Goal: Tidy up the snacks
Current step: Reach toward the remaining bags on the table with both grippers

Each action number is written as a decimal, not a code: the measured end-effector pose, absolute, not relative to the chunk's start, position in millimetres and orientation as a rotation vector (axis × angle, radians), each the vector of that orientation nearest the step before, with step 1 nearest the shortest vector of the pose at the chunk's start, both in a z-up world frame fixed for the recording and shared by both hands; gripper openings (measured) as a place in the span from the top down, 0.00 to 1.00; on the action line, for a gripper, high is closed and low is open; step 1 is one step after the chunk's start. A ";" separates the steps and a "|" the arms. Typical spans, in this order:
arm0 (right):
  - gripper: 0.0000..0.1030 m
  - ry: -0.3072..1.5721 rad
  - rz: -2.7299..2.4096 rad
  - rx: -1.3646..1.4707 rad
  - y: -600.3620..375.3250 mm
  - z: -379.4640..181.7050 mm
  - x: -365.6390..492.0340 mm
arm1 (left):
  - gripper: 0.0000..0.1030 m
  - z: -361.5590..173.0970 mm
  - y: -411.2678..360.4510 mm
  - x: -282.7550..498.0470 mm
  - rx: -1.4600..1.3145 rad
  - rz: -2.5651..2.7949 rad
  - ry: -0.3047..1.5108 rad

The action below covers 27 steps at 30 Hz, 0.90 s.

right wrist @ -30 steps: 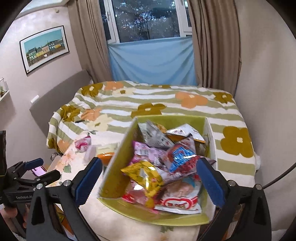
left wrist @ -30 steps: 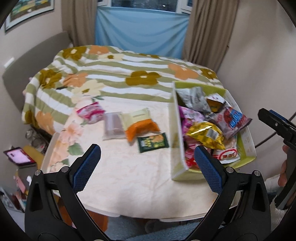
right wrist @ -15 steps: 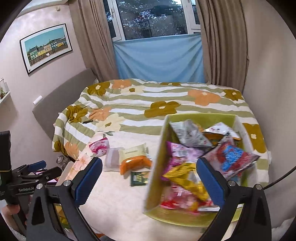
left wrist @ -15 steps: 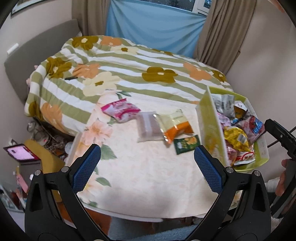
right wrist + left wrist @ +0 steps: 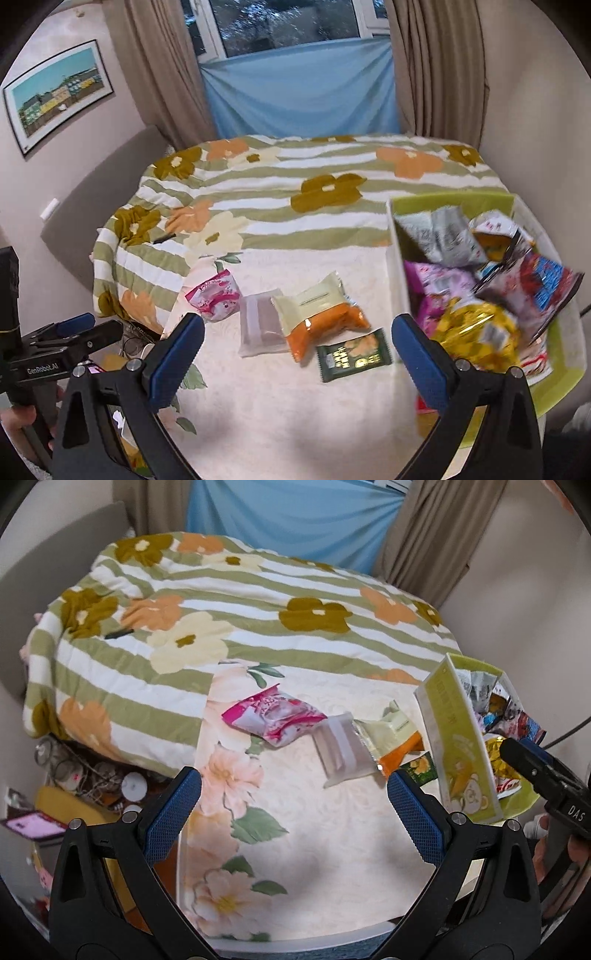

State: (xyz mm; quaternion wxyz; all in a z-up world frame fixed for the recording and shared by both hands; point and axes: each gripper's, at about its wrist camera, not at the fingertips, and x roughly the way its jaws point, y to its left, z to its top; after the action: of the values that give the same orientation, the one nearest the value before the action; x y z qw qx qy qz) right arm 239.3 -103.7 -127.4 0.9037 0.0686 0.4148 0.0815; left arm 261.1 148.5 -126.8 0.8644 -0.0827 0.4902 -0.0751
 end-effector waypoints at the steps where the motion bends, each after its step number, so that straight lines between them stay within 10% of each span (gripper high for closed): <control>1: 0.02 0.864 0.161 0.144 -99.4 -130.7 241.0 | 0.03 -129.8 151.0 264.7 -0.172 -0.167 1.036; 27: 0.02 1.283 0.322 -0.335 -62.5 -246.9 363.4 | 0.03 -246.8 83.5 344.5 -0.184 -0.182 1.290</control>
State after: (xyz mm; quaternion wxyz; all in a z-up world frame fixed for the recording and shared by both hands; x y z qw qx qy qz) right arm 363.4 -62.5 -246.9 0.7763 -0.1547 0.5927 0.1486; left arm 344.5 83.5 -246.8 0.7914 -0.0853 0.5994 -0.0846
